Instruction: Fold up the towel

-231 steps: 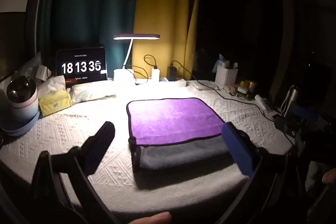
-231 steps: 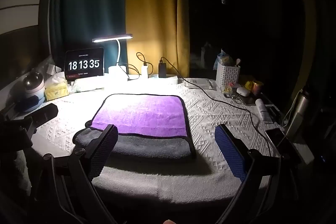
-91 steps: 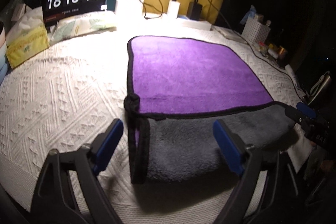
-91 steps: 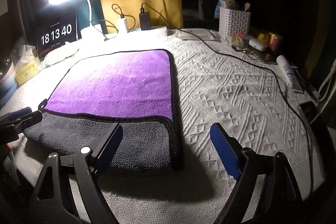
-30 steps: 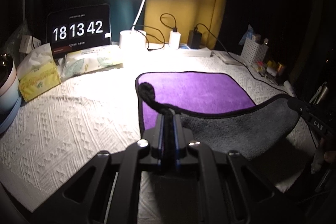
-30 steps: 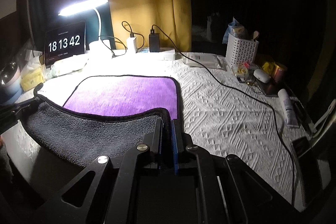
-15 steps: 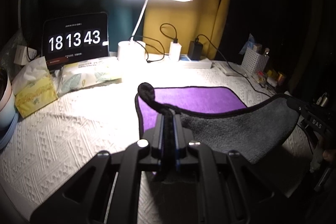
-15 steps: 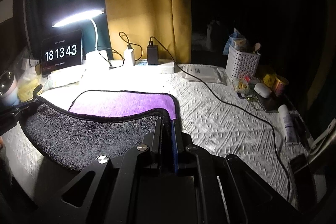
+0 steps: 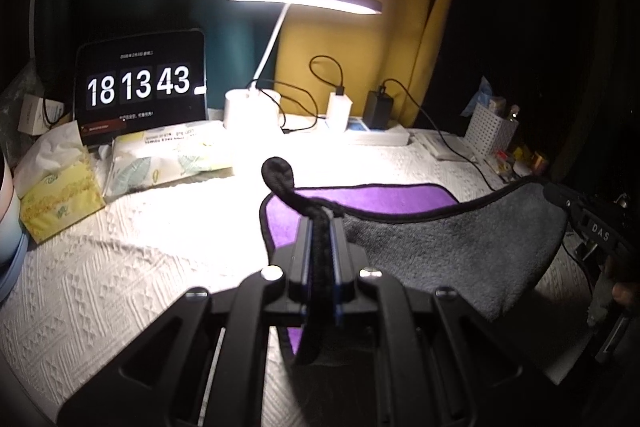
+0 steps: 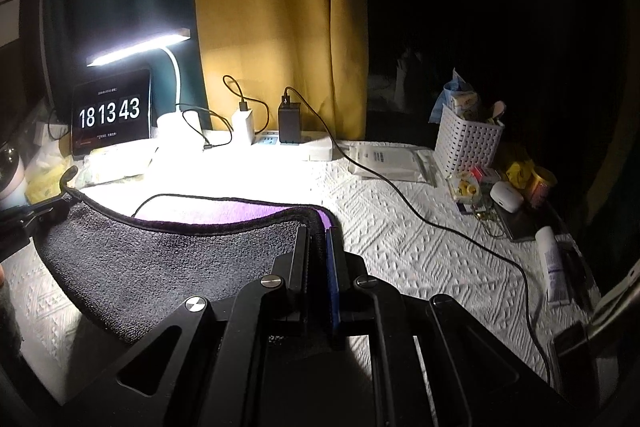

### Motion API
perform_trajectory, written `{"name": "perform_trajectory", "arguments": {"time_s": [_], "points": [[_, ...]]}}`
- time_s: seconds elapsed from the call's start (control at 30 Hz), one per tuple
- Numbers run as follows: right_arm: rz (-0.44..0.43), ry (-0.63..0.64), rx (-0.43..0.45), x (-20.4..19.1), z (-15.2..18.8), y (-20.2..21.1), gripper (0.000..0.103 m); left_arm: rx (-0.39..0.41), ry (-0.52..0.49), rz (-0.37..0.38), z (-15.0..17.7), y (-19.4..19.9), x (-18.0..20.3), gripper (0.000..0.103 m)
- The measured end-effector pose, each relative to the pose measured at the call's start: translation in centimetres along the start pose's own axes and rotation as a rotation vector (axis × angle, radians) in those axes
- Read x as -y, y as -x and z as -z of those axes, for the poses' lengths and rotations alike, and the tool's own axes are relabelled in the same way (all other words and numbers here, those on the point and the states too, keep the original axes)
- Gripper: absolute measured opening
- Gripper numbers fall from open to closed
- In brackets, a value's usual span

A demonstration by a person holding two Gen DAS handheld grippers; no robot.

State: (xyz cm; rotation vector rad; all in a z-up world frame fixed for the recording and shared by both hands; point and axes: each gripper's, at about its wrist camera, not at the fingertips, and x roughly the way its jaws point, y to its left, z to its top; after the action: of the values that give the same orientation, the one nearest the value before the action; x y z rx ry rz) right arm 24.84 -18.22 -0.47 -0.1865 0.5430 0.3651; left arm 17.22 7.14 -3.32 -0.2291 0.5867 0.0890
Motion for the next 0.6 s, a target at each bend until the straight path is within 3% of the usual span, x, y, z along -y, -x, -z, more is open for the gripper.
{"name": "perform_trajectory", "arguments": {"time_s": [0.6], "points": [[0.004, 0.011, 0.012, 0.3, -2.3, -3.6, 0.009, 0.012, -0.005, -0.012, -2.0, -3.5, -0.8, 0.009]]}}
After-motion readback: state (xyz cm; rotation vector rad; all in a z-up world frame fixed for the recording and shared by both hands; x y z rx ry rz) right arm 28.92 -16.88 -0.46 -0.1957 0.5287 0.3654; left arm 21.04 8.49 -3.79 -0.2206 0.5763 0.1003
